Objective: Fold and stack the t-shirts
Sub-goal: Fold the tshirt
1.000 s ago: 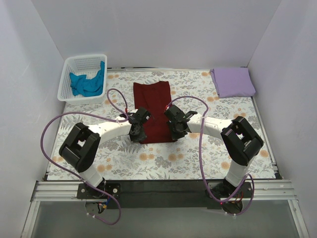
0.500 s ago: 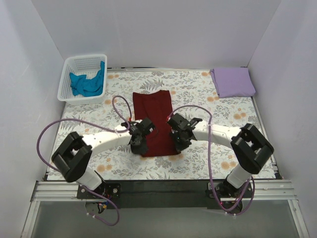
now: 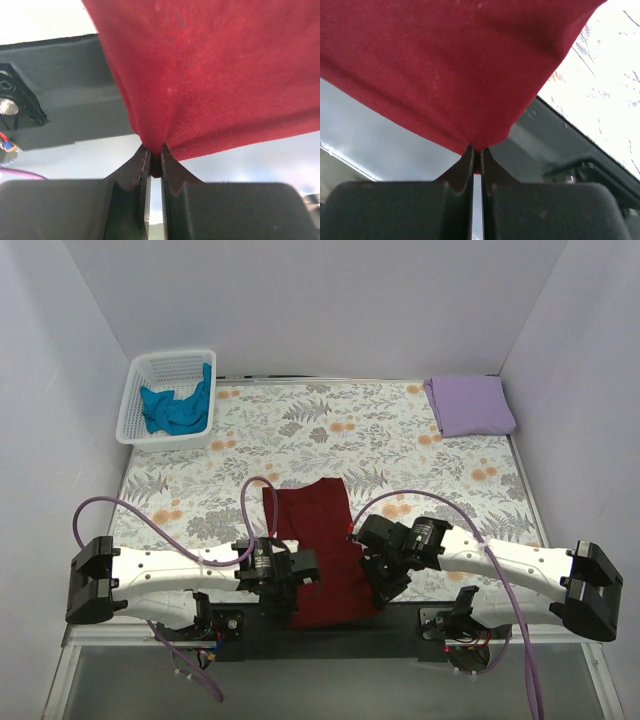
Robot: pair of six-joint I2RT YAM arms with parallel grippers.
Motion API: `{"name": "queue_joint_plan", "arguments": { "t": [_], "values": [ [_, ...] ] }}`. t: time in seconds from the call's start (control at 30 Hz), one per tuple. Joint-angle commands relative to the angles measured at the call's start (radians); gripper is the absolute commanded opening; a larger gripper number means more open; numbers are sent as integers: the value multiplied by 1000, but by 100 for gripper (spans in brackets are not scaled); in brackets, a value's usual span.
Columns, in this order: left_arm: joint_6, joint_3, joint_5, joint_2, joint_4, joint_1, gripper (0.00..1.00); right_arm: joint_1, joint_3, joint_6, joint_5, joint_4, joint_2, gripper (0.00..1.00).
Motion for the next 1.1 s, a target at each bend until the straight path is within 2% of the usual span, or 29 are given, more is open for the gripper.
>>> {"name": "queue_joint_plan", "arguments": {
  "t": [0.0, 0.1, 0.27, 0.5, 0.8, 0.93, 1.07],
  "values": [
    [-82, 117, -32, -30, -143, 71, 0, -29, 129, -38, 78, -215, 21, 1],
    [6, 175, -46, -44, -150, 169, 0, -58, 284, -95, 127, -311, 72, 1],
    [150, 246, -23, -57, -140, 342, 0, -149, 441, -197, 125, -359, 138, 1],
    [254, 303, -11, -62, -102, 497, 0, -290, 650, -313, 79, -388, 239, 1],
    [354, 272, 73, -57, 10, 706, 0, -411, 932, -432, 7, -404, 446, 1],
    [397, 236, 106, -44, 75, 835, 0, -448, 1053, -483, -29, -405, 575, 1],
    [435, 203, 119, -10, 141, 915, 0, -480, 1147, -524, -38, -404, 691, 1]
  ]
}}
